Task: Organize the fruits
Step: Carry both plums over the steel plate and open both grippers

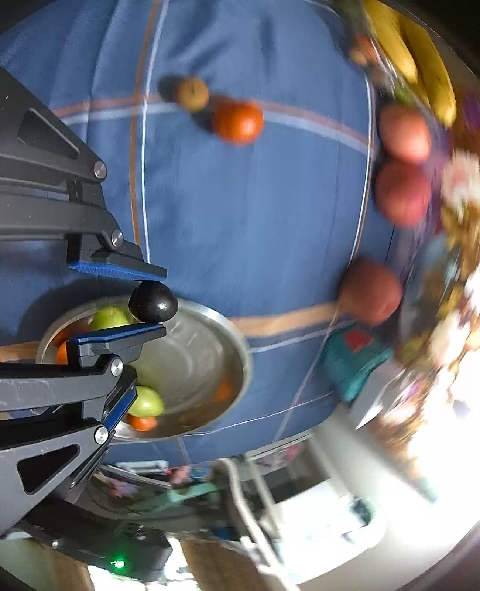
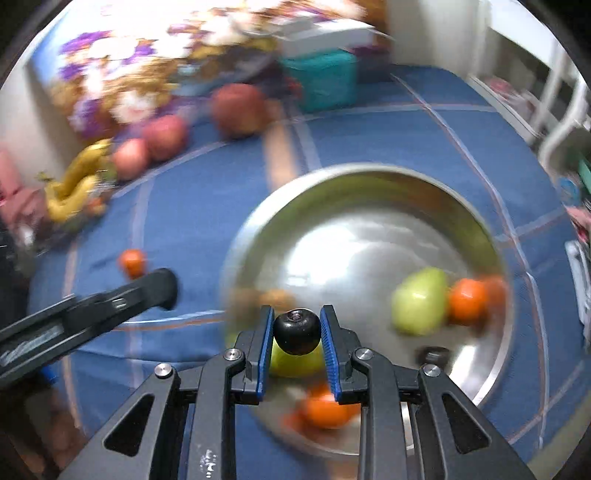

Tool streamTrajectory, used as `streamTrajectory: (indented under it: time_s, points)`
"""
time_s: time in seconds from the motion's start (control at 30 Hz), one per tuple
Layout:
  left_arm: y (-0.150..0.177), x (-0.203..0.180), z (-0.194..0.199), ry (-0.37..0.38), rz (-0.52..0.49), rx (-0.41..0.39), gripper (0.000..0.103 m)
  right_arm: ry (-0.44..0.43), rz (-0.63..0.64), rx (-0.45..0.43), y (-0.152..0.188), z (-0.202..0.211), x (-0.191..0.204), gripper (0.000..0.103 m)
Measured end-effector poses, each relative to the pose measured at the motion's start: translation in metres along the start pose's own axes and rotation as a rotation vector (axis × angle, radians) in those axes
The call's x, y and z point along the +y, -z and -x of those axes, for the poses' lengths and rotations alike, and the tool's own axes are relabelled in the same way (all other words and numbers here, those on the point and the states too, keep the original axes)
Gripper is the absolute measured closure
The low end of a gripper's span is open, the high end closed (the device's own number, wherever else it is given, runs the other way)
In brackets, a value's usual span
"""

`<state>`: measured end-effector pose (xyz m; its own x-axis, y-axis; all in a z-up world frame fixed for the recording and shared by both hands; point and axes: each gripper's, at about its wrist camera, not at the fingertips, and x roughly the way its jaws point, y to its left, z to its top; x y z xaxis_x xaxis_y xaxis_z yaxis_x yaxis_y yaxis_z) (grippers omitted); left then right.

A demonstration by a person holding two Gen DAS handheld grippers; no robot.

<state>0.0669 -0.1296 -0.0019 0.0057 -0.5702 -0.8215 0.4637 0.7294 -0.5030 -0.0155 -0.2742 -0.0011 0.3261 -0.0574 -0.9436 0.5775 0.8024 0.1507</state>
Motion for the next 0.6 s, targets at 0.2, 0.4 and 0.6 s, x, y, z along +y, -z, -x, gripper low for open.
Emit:
streamTrajectory:
  time_s: [0.2, 0.4, 0.6]
  points:
    - [0.007, -0.029, -0.029, -0.004, -0.111, 0.024, 0.077, -0.006, -0.087, 0.035, 0.005, -0.009, -0.028, 0.076]
    - [-0.003, -0.017, -0.013, 0.021, -0.073, -0.009, 0.068, 0.072, -0.031, -0.023, -0.001, 0.003, -0.02, 0.061]
    - [-0.018, 0.036, 0.031, 0.029, 0.066, -0.104, 0.037, 0.027, 0.011, -0.11, -0.017, 0.011, 0.007, 0.061]
